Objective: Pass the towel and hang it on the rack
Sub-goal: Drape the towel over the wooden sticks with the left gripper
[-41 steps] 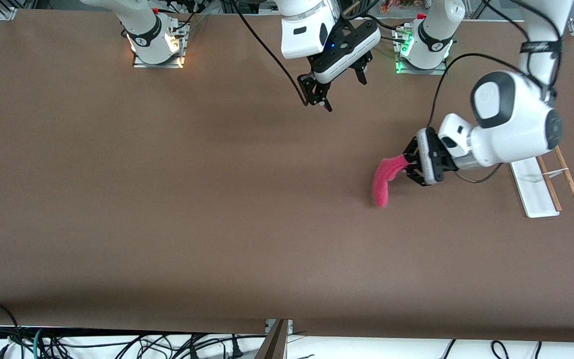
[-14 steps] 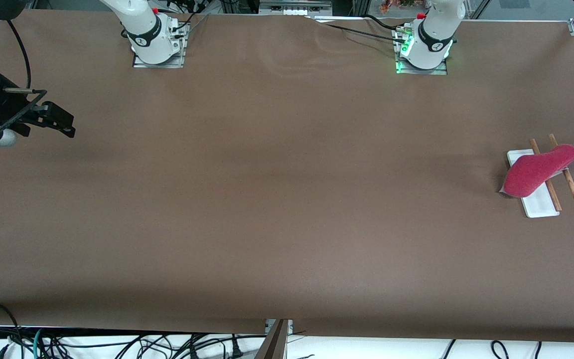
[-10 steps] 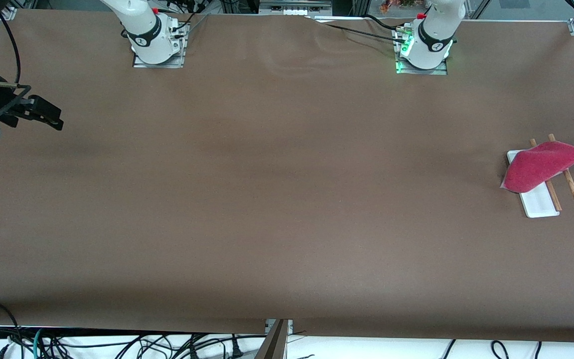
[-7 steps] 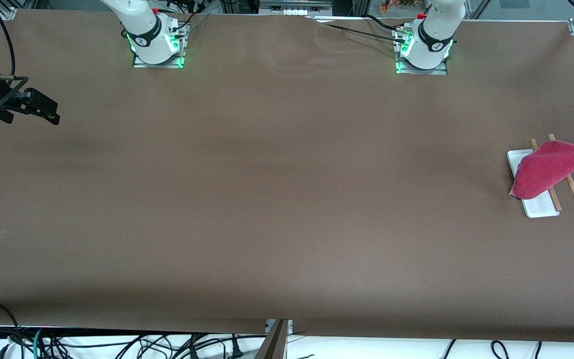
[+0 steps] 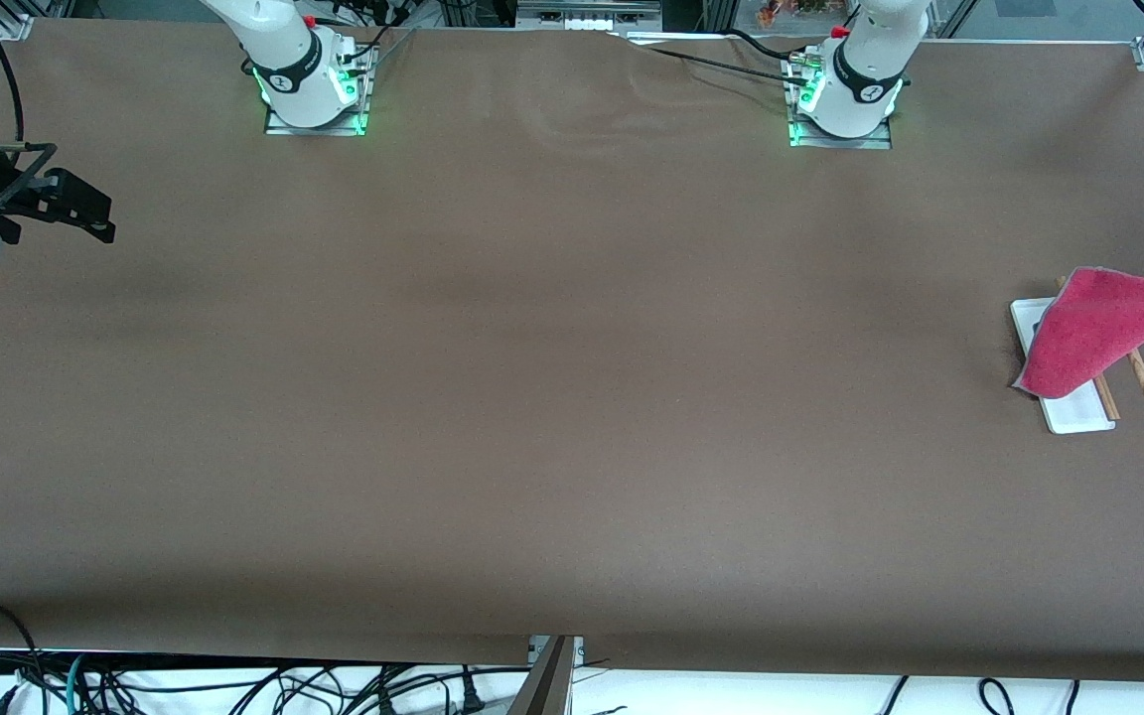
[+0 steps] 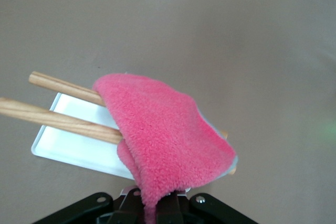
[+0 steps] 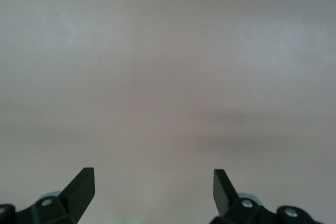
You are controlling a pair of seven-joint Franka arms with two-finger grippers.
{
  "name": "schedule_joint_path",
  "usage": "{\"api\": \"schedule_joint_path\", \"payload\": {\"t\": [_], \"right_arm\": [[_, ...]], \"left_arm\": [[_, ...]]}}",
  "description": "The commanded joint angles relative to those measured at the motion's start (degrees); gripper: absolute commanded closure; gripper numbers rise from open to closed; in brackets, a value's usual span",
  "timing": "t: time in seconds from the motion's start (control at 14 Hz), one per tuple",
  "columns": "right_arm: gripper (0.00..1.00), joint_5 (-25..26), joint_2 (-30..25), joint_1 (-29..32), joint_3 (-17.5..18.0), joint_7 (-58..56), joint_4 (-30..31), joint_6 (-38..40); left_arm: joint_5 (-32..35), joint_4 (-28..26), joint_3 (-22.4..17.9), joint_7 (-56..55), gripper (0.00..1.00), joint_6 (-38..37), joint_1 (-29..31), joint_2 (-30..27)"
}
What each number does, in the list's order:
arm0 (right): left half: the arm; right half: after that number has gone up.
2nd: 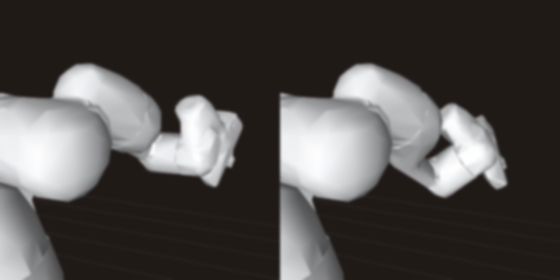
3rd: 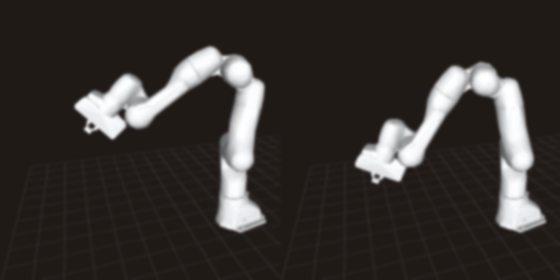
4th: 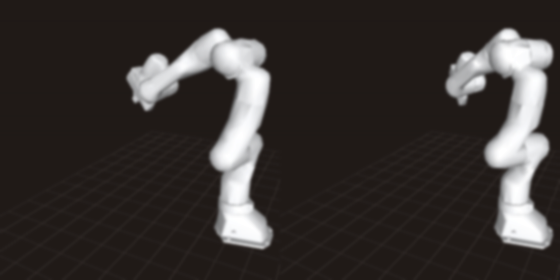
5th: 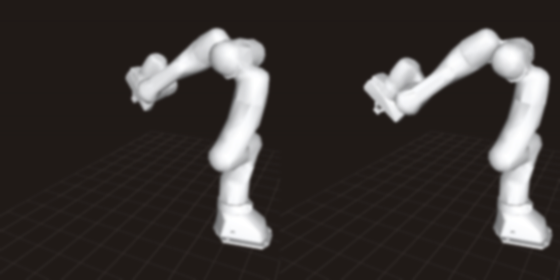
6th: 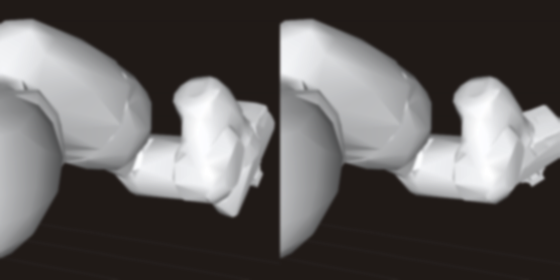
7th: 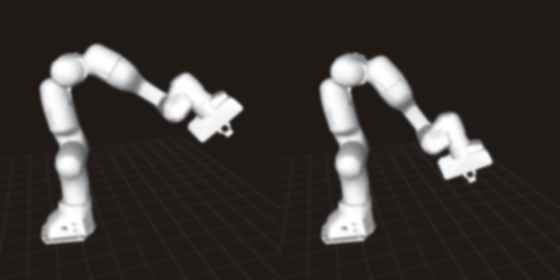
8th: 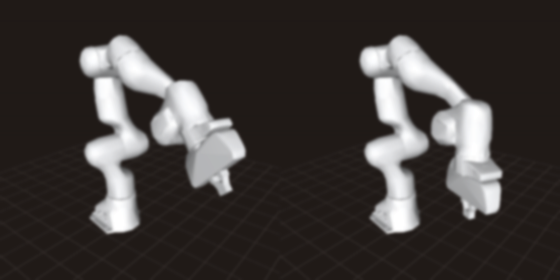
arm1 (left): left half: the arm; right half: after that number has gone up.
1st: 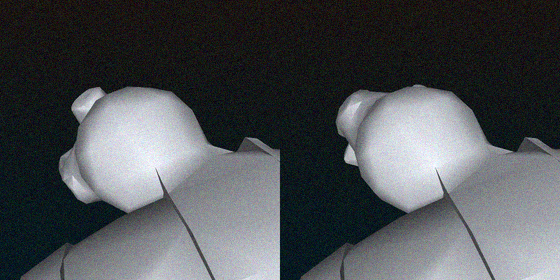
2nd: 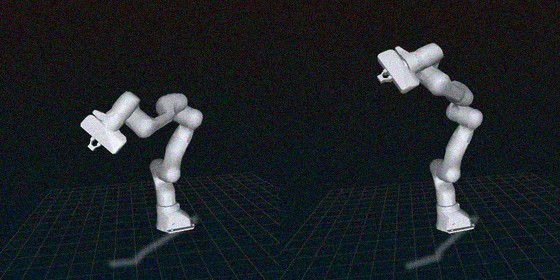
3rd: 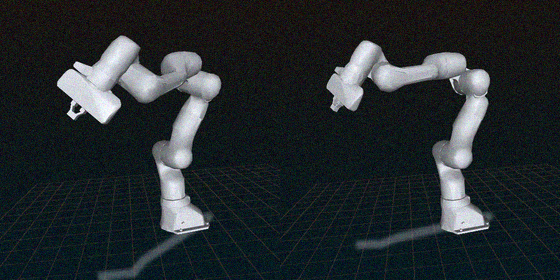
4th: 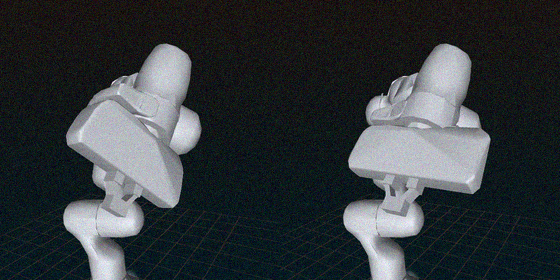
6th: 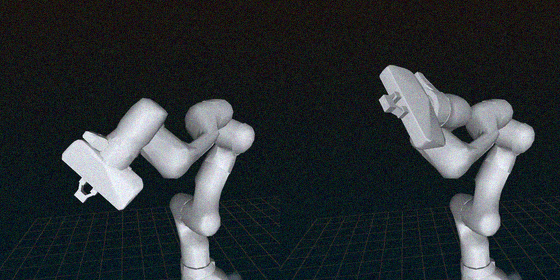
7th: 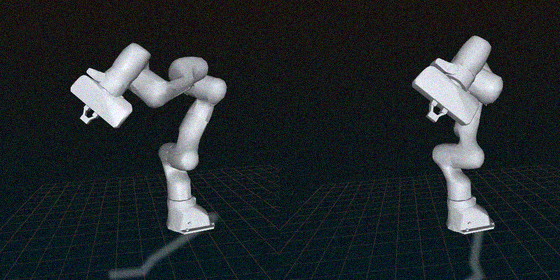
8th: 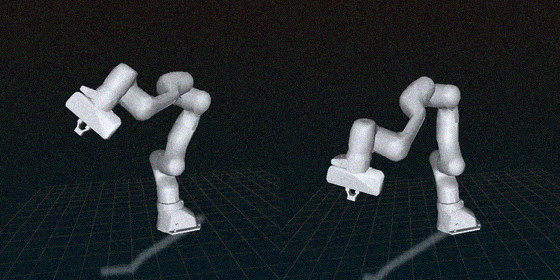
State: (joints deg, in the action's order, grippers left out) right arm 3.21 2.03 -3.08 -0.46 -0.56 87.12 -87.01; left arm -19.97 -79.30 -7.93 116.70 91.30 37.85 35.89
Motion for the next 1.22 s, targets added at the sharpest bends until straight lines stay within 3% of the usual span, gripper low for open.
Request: {"api": "schedule_joint_path", "payload": {"t": [0.0, 0.93, 1.0, 1.07, 1.15], "right_arm": [[0.0, 0.57, -1.24, 1.32, 1.25, -1.72, 1.39, -0.09], [0.0, -0.05, 1.13, 1.67, 2.57, -1.37, -1.16, -0.09], [0.0, -0.05, 1.13, 1.67, 2.57, -1.37, -1.16, -0.09], [0.0, -0.05, 1.13, 1.67, 2.48, -1.29, -1.16, -0.09], [0.0, -0.05, 1.13, 1.76, 2.48, -1.46, -1.16, -0.09]], "left_arm": [[0.9, 4.68, 0.46, 2.21, 1.0, -1.47, 0.38, 2.43], [0.99, 4.42, 0.11, 11.52, 1.0, 7.84, 3.37, 7.79], [0.64, 4.51, 0.2, 13.01, 0.46, 8.19, 3.46, 8.31], [0.03, 4.77, 0.37, 14.5, 0.01, 8.19, 4.41, 8.75], [-0.76, 4.69, 0.46, 14.95, 0.0, 8.11, 4.77, 8.85]]}}
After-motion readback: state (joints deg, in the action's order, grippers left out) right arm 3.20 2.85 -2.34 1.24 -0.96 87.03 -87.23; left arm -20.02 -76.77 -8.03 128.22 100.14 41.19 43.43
